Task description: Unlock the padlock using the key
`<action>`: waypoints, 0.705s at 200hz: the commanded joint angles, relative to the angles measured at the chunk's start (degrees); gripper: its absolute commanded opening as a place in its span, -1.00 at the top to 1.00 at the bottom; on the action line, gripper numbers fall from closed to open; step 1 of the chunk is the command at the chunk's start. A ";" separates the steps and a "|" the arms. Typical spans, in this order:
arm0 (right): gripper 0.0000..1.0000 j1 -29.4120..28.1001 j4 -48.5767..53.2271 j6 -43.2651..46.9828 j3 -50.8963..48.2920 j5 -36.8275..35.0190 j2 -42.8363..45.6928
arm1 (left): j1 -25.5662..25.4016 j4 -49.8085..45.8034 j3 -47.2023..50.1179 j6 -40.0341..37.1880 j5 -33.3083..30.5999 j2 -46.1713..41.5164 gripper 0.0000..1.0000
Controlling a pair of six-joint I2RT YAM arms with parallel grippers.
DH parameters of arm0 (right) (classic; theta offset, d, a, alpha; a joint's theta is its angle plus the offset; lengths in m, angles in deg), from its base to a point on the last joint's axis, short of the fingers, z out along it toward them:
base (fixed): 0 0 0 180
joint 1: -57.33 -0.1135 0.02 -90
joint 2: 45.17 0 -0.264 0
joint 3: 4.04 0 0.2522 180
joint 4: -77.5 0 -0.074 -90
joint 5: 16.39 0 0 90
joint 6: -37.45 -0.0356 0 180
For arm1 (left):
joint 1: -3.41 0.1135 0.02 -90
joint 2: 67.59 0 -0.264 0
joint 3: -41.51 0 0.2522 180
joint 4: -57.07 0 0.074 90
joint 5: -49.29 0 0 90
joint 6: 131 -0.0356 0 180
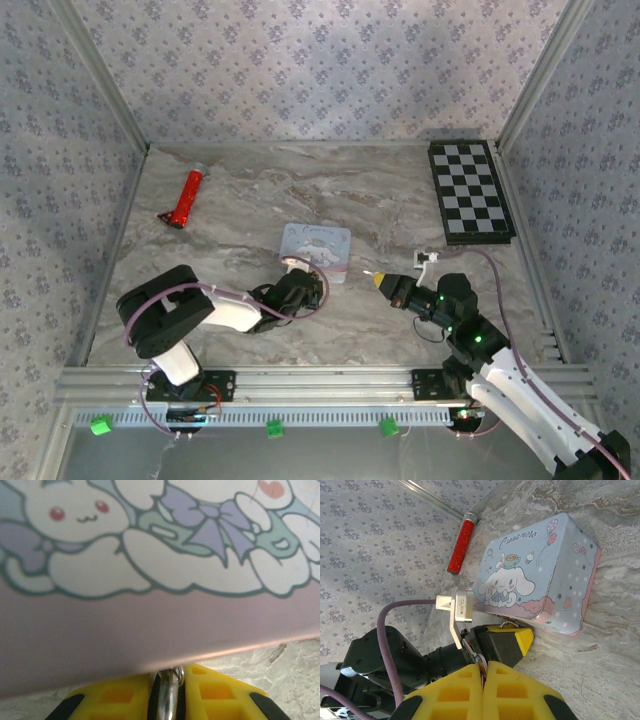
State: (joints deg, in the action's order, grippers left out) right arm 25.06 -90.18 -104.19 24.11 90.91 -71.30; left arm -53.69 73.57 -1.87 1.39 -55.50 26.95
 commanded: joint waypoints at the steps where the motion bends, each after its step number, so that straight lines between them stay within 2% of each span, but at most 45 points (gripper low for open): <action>1: 1.00 -0.25 0.87 -0.01 -0.23 -0.54 0.56 | -0.20 -1.24 0.97 -1.89 2.39 -1.14 0.65; 23: 1.00 -0.07 2.15 0.81 0.67 -0.56 0.13 | -0.20 -2.49 1.23 -1.87 2.87 -2.28 0.66; 50: 1.00 -0.93 2.81 2.13 1.32 -0.07 -2.08 | -0.20 -5.92 -0.17 -1.20 6.37 -3.59 0.72; 118: 1.00 -9.33 -3.16 -1.36 -3.76 -7.81 -5.45 | 0.44 -25.77 -12.03 1.79 17.86 -6.96 0.75; 141: 1.00 -13.10 -5.36 -2.59 -4.06 -11.57 -9.29 | 2.07 -27.41 -14.54 5.08 22.43 -6.40 0.78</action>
State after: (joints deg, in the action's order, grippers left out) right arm 15.00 -91.49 -104.67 20.70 84.79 -77.88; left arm -53.08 50.88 -12.76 3.16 -40.07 21.77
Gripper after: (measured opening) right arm 0.052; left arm 0.154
